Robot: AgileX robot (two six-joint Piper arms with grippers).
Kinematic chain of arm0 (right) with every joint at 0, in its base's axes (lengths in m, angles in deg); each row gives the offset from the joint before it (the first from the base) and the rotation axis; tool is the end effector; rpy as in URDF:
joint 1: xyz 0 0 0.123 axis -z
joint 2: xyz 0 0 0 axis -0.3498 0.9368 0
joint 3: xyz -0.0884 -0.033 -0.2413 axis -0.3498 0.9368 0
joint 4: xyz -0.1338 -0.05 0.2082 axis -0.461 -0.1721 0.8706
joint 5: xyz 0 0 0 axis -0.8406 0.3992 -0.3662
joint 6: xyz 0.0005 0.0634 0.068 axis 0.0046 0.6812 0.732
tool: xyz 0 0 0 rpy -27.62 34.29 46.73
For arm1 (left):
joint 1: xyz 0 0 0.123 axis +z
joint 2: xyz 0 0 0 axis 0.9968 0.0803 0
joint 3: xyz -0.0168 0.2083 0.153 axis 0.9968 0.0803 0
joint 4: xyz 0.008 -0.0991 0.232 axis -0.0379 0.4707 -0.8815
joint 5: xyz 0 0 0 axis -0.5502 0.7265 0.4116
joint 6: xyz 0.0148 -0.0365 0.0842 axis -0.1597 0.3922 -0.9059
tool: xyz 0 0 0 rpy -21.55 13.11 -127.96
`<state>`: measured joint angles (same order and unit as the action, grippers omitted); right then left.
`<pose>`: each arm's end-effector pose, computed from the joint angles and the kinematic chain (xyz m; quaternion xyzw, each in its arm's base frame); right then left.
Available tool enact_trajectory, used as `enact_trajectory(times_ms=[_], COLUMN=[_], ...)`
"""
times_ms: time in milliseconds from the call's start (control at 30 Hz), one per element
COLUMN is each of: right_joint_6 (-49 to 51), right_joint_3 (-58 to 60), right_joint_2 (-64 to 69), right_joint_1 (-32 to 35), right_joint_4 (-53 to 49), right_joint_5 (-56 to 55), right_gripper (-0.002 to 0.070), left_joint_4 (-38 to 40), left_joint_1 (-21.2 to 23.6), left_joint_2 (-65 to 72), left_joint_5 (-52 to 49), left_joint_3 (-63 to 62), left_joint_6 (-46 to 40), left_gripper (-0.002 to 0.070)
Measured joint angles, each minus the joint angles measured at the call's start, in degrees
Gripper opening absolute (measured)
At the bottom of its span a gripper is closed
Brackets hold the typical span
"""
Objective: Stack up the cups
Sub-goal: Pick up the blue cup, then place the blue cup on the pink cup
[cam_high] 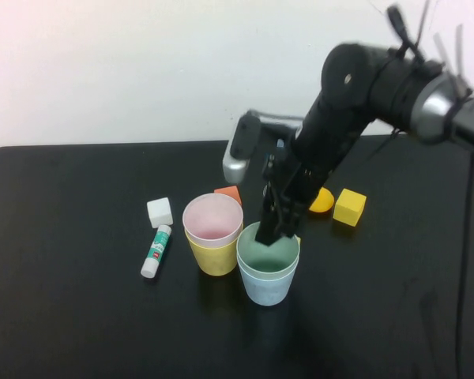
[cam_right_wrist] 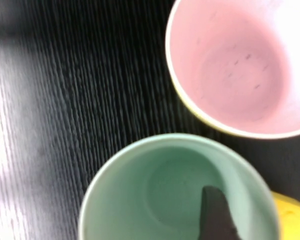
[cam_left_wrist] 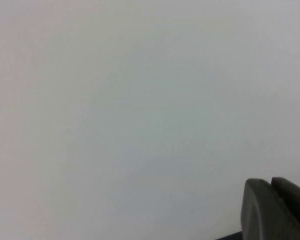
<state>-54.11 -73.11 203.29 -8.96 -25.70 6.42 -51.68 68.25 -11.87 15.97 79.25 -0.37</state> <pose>0.3822 0.2526 0.1982 -0.6157 0.7565 0.1526 0.1591 0.1015 -0.0251 0.2567 0.1162 0.5723 -0.0251 0.8114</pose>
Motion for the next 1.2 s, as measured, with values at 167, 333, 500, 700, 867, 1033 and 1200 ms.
enact_trajectory(times_ms=[167, 333, 500, 700, 867, 1033, 1200], right_joint_6=[0.19, 0.33, 0.72, 3.71, 7.04, 7.95, 7.95], right_joint_3=[0.00, 0.00, -0.62, -3.88, -9.77, -18.39, -21.03], right_joint_2=[3.56, 4.18, 4.23, 3.33, -1.44, -4.74, -4.90], right_joint_1=[0.00, -0.09, -0.09, -0.09, -0.09, -0.09, -2.28], right_joint_4=[0.00, -0.11, -2.04, -7.90, -10.84, -8.89, -6.13], right_joint_5=[0.57, 2.58, 4.00, 4.35, 4.96, 5.40, 5.88], right_gripper=[0.0383, 0.0284, 0.0063, 0.0050, 0.0049, 0.0049, 0.0049], left_joint_4=[0.00, 0.00, 0.00, 0.00, 0.00, 0.00, 0.00], left_joint_1=[0.00, 0.00, 0.00, 0.00, 0.00, 0.00, 0.00], left_joint_2=[0.00, -0.09, -0.09, -0.09, -0.09, -0.09, -0.09], left_joint_5=[-0.25, -0.57, -0.78, -0.81, -1.02, -1.62, -1.62], left_joint_3=[0.00, 0.00, 0.00, 0.00, 0.00, 0.00, 0.00], left_joint_6=[0.00, -0.45, -1.32, -1.37, -1.37, -1.37, -1.45], left_gripper=[0.0001, 0.0001, 0.0002, 0.0001, 0.0001, 0.0001, 0.0001])
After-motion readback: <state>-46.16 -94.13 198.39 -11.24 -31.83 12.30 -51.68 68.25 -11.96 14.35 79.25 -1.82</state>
